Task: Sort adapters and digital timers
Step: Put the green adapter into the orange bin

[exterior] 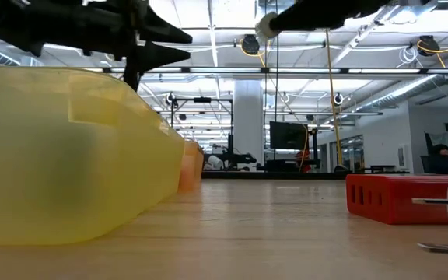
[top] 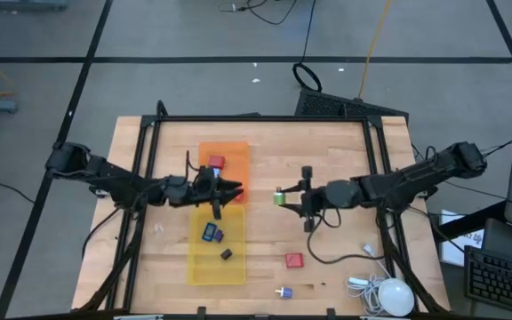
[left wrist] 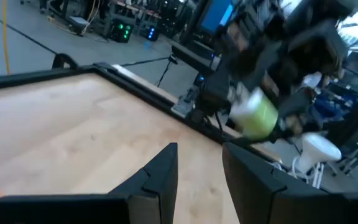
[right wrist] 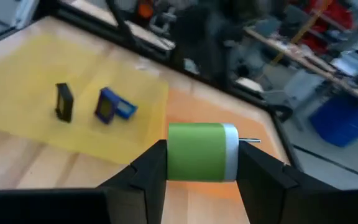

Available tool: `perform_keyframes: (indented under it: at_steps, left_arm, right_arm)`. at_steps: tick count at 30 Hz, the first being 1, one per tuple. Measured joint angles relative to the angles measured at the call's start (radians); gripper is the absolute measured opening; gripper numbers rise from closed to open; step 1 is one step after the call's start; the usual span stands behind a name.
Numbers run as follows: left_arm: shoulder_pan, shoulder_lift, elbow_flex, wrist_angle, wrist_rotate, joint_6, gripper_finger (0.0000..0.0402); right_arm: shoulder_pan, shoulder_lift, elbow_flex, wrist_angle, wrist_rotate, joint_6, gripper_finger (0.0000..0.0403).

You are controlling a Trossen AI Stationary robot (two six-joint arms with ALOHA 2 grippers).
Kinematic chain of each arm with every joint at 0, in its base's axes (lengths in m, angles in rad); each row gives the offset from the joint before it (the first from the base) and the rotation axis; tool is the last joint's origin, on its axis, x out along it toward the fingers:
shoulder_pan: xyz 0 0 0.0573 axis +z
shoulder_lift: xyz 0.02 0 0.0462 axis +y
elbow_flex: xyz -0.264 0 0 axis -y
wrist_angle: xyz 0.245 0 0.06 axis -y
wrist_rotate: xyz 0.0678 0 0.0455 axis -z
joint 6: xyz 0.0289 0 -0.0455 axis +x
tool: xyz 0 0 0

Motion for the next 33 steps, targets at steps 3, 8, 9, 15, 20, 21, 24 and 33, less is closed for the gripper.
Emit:
perform_keyframes:
  at_steps: [3,8,9,15,20,21,24,33]
  left_arm:
    - [0.054,0.000,0.018,0.001,0.074,0.040,0.0127]
    - [0.109,0.000,0.035,-0.003,0.141,0.076,0.0127]
    - [0.118,0.000,0.037,-0.010,0.153,0.064,0.0127]
    - [0.155,0.000,0.038,-0.047,0.161,0.035,0.0129]
    - [0.167,0.006,0.038,-0.106,0.144,-0.104,0.0178]
    - [0.163,0.017,0.038,-0.102,0.143,-0.135,0.0193]
    - [0.148,0.070,0.039,-0.051,0.145,-0.205,0.0236]
    - [0.171,0.225,0.039,0.245,0.237,-0.231,0.0267]
  right_arm:
    - [-0.039,0.025,-0.002,0.020,-0.036,-0.040,0.0147]
    - [-0.083,0.073,-0.001,0.111,-0.036,-0.137,0.0147]
    - [-0.088,0.080,-0.001,0.128,-0.036,-0.158,0.0147]
    - [-0.093,0.107,-0.001,0.176,-0.037,-0.224,0.0147]
    - [-0.091,0.105,-0.001,0.177,-0.036,-0.227,0.0147]
    - [-0.090,0.105,-0.001,0.176,-0.036,-0.237,0.0147]
    - [-0.083,0.106,-0.001,0.171,-0.036,-0.286,0.0147]
    - [-0.072,0.120,-0.002,0.195,-0.035,-0.336,0.0147]
